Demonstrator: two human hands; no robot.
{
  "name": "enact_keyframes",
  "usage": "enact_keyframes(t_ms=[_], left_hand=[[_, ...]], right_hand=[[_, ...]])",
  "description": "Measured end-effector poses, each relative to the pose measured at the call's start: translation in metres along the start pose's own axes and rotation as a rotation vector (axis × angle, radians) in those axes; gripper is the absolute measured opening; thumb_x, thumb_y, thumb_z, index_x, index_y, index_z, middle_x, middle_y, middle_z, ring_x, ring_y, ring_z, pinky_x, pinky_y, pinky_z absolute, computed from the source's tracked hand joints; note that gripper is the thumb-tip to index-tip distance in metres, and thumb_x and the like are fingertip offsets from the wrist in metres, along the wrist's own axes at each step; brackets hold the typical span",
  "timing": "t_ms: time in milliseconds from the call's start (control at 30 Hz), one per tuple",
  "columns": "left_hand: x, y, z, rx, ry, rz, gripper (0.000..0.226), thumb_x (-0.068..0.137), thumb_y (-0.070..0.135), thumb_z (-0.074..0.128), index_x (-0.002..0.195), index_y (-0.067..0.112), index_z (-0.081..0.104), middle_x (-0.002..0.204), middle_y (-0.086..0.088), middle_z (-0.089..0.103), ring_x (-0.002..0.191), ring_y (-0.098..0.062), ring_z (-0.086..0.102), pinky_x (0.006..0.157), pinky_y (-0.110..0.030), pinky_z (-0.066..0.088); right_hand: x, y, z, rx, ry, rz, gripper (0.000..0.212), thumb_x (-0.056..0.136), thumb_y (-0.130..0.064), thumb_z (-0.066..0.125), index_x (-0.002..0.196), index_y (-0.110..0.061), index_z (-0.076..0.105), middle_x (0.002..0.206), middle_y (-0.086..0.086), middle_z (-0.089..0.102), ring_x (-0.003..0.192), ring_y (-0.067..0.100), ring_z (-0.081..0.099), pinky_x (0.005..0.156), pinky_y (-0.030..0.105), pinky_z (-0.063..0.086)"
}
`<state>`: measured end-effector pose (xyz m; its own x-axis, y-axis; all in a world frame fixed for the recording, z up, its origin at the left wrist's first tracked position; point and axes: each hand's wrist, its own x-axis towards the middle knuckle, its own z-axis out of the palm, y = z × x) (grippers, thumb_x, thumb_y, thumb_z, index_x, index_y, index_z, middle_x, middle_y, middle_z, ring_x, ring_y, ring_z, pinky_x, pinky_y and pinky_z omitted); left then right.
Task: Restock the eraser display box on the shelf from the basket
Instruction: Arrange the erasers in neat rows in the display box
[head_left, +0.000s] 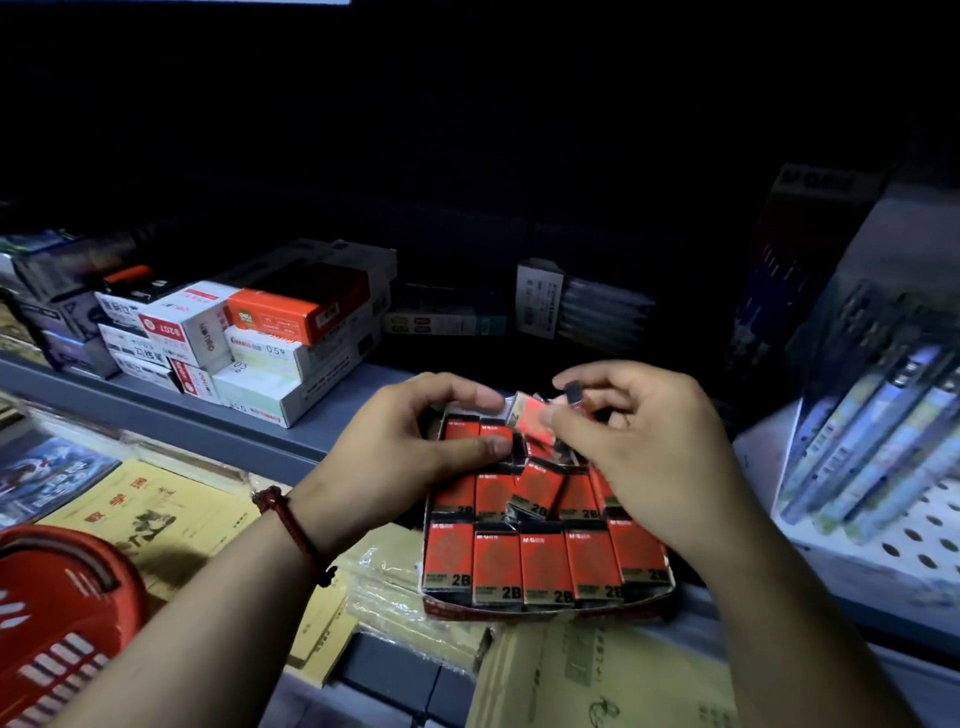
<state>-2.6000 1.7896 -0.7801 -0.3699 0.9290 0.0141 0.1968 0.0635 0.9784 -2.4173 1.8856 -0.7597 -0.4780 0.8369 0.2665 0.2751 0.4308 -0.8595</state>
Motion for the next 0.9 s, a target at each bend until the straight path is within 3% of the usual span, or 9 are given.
enact_keyframes(t_ms=[200,300,433,500,600,667,767,900], left_hand=[[-0.002,0.0,-0.001,-0.143,-0.057,0.107,0.04,0.081,0.01,0.078,0.12,0.012,0.069,0.107,-0.015,0.077,0.097,-0.036,0.075,0.086,-0.045,0.062],[-0.006,0.002,-0.008,-0.189,-0.122,0.174,0.035,0.087,0.015,0.072,0.12,0.006,0.069,0.111,-0.015,0.076,0.104,-0.034,0.073,0.091,-0.039,0.059],[-0.007,0.001,-0.016,-0.232,-0.127,0.194,0.034,0.091,0.015,0.062,0.12,0.0,0.067,0.107,-0.01,0.076,0.093,-0.016,0.073,0.081,-0.023,0.056],[-0.005,-0.002,-0.019,-0.266,-0.119,0.18,0.035,0.087,0.009,0.064,0.12,-0.002,0.066,0.108,-0.019,0.075,0.095,-0.02,0.073,0.082,-0.025,0.057],[-0.004,-0.004,-0.02,-0.259,-0.121,0.174,0.031,0.085,0.01,0.066,0.113,-0.003,0.069,0.106,-0.021,0.075,0.094,-0.025,0.072,0.084,-0.028,0.058],[-0.004,-0.005,-0.022,-0.247,-0.126,0.157,0.023,0.084,0.013,0.07,0.104,0.002,0.074,0.1,-0.017,0.075,0.089,-0.022,0.071,0.081,-0.026,0.058],[-0.005,-0.006,-0.026,-0.218,-0.195,0.111,0.015,0.085,0.015,0.077,0.097,0.007,0.077,0.093,-0.015,0.075,0.082,-0.02,0.069,0.074,-0.028,0.057],[-0.004,-0.006,-0.03,-0.147,-0.249,0.133,0.017,0.086,0.012,0.072,0.1,0.003,0.077,0.093,-0.008,0.072,0.082,-0.017,0.069,0.071,-0.025,0.054]], right_hand=[[-0.001,-0.008,0.002,0.195,-0.021,-0.04,0.019,0.089,-0.015,0.078,0.106,-0.02,0.077,0.091,-0.005,0.078,0.078,0.005,0.076,0.067,0.023,0.061],[-0.005,-0.017,0.004,0.18,-0.077,-0.127,0.02,0.088,-0.02,0.079,0.108,-0.023,0.077,0.092,-0.007,0.078,0.083,0.006,0.076,0.071,0.023,0.061],[-0.008,-0.021,0.011,0.165,-0.156,-0.124,0.02,0.085,-0.019,0.082,0.103,-0.024,0.077,0.09,-0.009,0.078,0.081,0.01,0.075,0.074,0.034,0.062],[-0.009,-0.02,0.013,0.157,-0.216,-0.097,0.02,0.085,-0.018,0.082,0.103,-0.024,0.077,0.088,-0.007,0.078,0.08,0.009,0.076,0.076,0.039,0.063],[-0.008,-0.019,0.013,0.176,-0.226,-0.109,0.012,0.088,-0.024,0.078,0.099,-0.023,0.076,0.076,-0.006,0.075,0.061,0.002,0.068,0.058,0.024,0.056],[-0.007,-0.019,0.012,0.2,-0.164,-0.121,0.006,0.093,-0.027,0.072,0.096,-0.023,0.076,0.069,0.001,0.071,0.052,0.007,0.06,0.051,0.024,0.048],[-0.006,-0.019,0.009,0.245,-0.147,-0.07,0.013,0.099,-0.027,0.064,0.097,-0.021,0.076,0.06,0.011,0.066,0.051,0.016,0.06,0.052,0.027,0.05],[-0.007,-0.017,0.005,0.185,-0.254,-0.025,0.016,0.1,-0.03,0.061,0.101,-0.026,0.077,0.057,0.008,0.066,0.051,0.015,0.059,0.054,0.026,0.048]])
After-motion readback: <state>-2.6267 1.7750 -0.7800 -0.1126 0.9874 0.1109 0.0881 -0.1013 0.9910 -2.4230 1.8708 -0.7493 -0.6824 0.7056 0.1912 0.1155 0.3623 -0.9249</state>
